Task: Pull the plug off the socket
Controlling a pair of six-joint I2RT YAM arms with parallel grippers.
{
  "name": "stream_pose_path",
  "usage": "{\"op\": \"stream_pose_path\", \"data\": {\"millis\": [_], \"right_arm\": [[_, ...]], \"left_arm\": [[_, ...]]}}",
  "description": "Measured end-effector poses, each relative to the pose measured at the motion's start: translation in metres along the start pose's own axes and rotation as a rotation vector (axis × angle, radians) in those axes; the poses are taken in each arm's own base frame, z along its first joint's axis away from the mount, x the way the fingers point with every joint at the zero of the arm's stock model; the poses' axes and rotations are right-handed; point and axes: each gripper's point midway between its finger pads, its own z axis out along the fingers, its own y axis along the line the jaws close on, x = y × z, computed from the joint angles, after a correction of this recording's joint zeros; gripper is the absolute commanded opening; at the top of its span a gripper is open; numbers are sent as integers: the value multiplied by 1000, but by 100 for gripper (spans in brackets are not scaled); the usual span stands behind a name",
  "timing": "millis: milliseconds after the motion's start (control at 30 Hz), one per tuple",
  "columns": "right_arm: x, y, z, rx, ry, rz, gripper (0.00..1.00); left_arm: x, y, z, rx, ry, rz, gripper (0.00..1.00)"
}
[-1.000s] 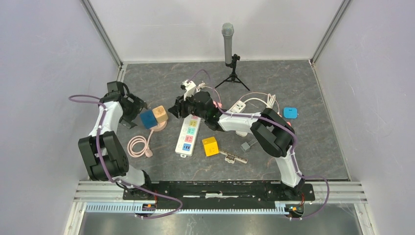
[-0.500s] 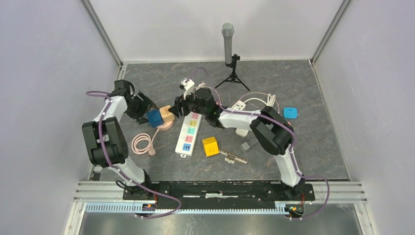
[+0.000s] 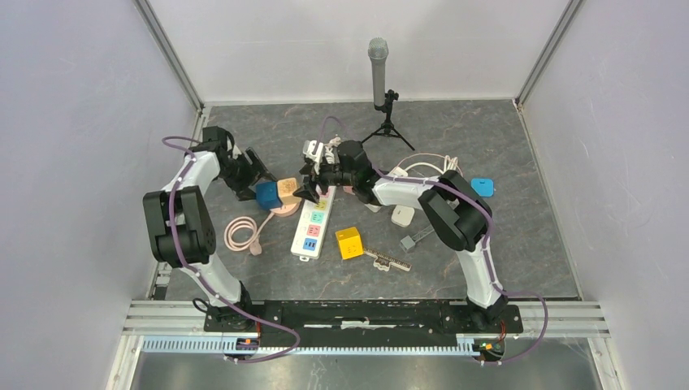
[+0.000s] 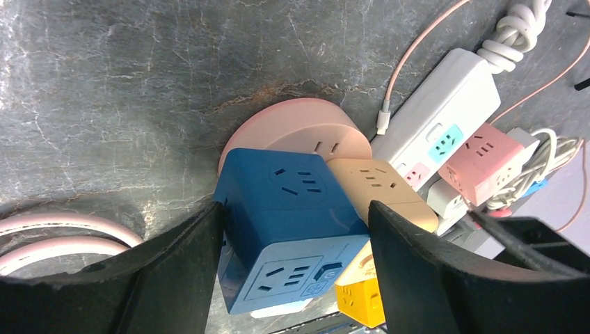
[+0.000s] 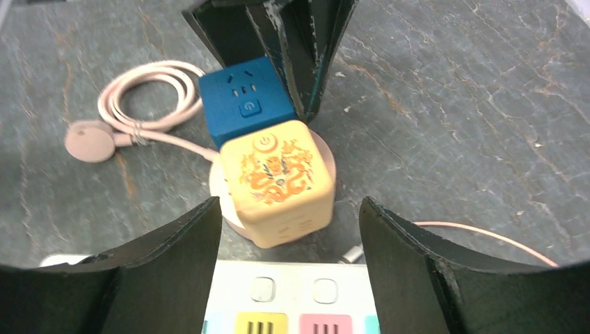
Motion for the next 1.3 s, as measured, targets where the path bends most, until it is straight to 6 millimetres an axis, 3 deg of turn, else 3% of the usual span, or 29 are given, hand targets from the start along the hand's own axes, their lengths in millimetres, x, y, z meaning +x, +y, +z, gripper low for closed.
{"op": "stream_pose_path", "data": {"millis": [167, 367, 467, 567, 667, 867, 1100, 1300], "right_arm": [[11, -9, 3, -62, 47, -86, 79], [27, 6, 11, -177, 76, -116, 79], [34, 12, 14, -200, 81, -108, 77], [39, 12, 17, -203, 70, -103, 66], [37, 10, 21, -195, 42, -92, 51], [40, 14, 19, -172, -15, -70, 37], [40, 23, 12, -89, -33, -76, 43], [38, 40, 18, -46, -4, -69, 53]], "left_arm": [[2, -3, 1, -13, 19, 38, 81], [6, -7, 2, -26, 37, 69, 84], [8, -10, 1, -24, 44, 83, 92], [8, -14, 0, -22, 45, 95, 99], [8, -15, -1, -31, 43, 99, 100], [-4, -8, -9, -101, -20, 109, 100], [-8, -16, -33, -85, -113, 129, 100], [15, -5, -41, -78, -123, 131, 98]]}}
